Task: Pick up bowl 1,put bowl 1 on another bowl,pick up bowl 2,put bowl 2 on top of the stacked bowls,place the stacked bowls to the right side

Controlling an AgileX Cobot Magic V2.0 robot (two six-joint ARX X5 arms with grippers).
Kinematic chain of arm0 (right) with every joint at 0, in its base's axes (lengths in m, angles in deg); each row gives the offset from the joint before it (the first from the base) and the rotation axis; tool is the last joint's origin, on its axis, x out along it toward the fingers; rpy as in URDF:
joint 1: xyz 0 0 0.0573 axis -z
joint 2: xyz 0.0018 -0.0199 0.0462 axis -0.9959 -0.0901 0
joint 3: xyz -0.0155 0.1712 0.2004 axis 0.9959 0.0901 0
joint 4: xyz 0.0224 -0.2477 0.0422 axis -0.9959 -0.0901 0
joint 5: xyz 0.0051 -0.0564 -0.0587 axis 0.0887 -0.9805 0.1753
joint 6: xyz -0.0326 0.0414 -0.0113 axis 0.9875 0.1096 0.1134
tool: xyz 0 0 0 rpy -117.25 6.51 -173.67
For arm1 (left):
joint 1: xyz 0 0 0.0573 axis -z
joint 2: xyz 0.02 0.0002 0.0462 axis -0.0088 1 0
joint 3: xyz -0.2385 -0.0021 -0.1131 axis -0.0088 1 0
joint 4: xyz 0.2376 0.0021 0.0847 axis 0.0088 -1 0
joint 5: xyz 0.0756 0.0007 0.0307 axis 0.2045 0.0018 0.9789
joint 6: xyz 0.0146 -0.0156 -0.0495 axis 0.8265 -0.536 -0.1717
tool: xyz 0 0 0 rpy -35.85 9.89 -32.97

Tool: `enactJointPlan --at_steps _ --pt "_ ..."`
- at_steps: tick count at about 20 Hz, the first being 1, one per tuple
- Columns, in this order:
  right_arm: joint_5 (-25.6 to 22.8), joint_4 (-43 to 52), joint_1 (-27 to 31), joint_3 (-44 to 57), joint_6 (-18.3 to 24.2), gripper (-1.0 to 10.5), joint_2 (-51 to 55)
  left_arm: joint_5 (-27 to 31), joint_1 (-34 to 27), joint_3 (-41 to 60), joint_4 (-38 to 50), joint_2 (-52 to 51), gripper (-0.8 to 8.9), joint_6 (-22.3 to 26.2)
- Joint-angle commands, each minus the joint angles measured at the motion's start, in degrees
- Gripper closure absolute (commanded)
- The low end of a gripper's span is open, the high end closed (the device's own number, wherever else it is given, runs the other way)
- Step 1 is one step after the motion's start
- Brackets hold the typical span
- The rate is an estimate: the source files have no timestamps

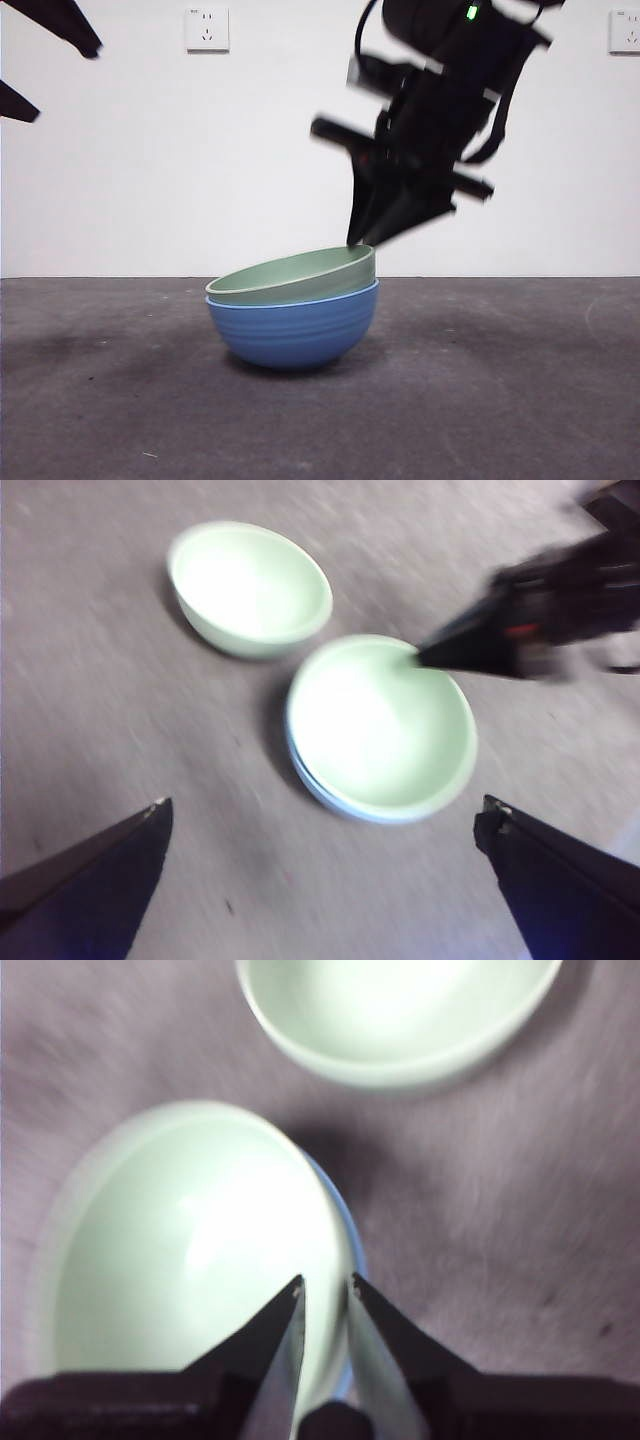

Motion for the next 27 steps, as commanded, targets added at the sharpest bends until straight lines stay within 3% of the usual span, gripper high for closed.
enactJointPlan --at_steps 1,5,7,13,19,27 --pt "-0.09 -0.22 0.09 -0.09 -0.33 8.7 4.74 1.27 0.96 -0.17 4.72 3.15 1.76 -2.38" --pt "-5.29 -5.97 0.81 -0.09 2.14 8.7 15.45 2.19 3.39 -0.33 16.96 12.02 1.87 -6.97" --pt "-7.56 -9.92 1.16 -0.07 2.49 8.7 21.18 5.42 4.85 -3.10 19.41 17.94 1.87 -7.04" --pt "-9.01 -21.31 1.18 -0.07 2.69 8.7 36.09 12.44 8.02 -24.68 14.43 40.15 1.87 -6.93" --pt "-8.96 -27.91 1.16 -0.07 1.57 8.7 44.24 16.28 9.22 -43.71 6.38 58.97 1.87 -6.93" --pt "-8.98 -30.23 1.16 -0.07 1.14 8.7 45.83 19.34 9.92 -47.43 6.01 68.32 1.89 -6.95"
